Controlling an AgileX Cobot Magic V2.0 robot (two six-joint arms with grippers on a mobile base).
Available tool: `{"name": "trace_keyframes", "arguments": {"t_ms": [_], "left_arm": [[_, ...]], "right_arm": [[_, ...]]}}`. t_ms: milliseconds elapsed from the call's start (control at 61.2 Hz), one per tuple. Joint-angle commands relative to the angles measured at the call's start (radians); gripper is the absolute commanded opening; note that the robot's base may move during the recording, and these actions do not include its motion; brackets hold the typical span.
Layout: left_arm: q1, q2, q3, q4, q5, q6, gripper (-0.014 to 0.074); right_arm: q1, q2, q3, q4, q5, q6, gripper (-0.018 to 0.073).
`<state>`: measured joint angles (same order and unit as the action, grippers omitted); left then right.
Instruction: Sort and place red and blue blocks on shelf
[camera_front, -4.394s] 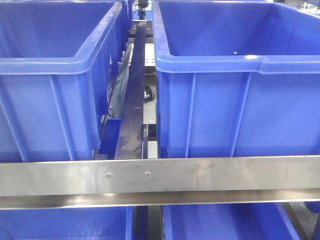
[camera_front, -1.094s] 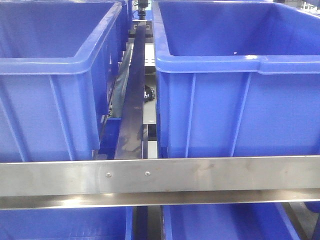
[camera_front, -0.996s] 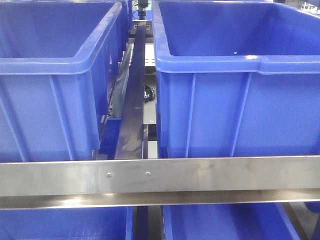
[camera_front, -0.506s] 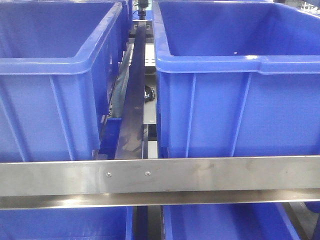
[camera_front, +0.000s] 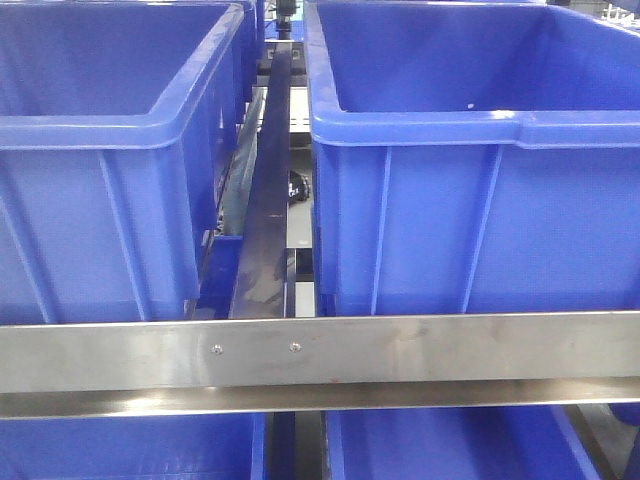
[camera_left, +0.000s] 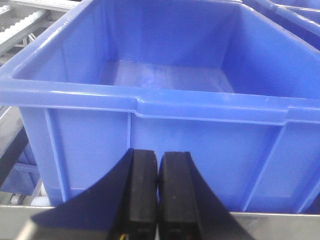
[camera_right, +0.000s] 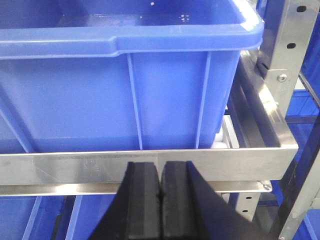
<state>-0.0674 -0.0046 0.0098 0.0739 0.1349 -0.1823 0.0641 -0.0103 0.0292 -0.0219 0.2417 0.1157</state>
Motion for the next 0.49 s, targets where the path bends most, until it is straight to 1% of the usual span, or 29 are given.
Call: {"name": "trace_keyframes", "arguments": {"t_ms": [0,474], "left_arm": [[0.001,-0.017,0.023,-0.010,-0.090,0.003,0.0132],[0.001,-0.017,0.023,-0.010,-0.090,0.003,0.0132]], "right_arm": [[-0.006,-0.021,-0.021,-0.012,-0.086,-0.003,0.0055],[-0.006,-0.021,-0.021,-0.012,-0.086,-0.003,0.0055]]}}
